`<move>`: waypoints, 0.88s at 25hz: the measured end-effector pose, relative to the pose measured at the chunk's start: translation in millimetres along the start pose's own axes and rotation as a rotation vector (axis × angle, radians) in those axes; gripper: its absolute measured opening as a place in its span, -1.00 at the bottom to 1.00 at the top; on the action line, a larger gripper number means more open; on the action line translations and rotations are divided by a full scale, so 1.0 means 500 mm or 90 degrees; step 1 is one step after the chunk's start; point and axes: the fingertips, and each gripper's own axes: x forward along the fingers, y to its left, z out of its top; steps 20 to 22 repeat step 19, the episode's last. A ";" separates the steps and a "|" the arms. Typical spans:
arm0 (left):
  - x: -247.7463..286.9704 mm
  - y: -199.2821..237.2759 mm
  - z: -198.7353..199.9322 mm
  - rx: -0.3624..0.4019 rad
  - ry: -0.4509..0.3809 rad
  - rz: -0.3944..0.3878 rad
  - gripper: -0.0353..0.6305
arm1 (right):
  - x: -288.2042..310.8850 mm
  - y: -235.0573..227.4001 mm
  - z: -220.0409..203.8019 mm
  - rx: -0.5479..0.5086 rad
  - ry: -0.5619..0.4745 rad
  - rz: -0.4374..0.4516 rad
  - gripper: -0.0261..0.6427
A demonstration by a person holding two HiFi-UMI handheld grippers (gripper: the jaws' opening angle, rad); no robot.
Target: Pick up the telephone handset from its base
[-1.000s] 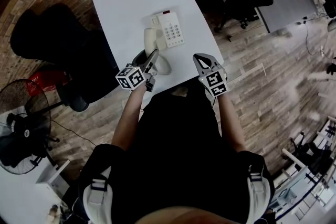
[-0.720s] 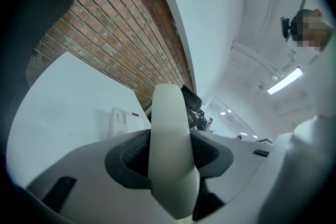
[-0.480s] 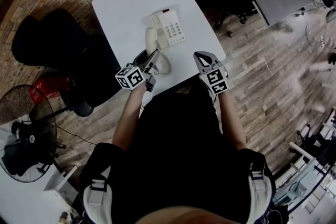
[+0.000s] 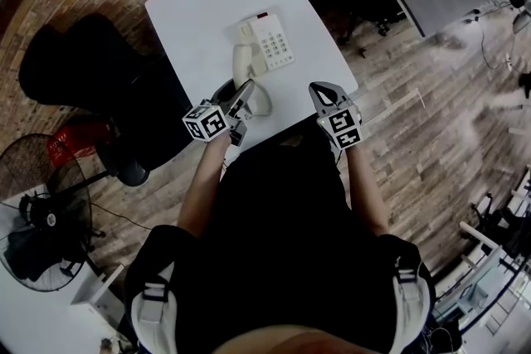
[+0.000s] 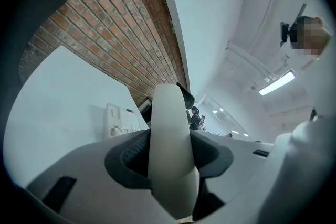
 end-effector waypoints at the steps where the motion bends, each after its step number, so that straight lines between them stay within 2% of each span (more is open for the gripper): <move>1: -0.001 0.000 0.000 0.000 0.000 0.000 -0.24 | -0.001 0.001 0.000 0.000 0.000 0.000 -0.94; 22: -0.002 -0.014 -0.001 0.005 0.006 -0.006 -0.24 | -0.015 -0.004 -0.012 0.001 0.001 -0.005 -0.94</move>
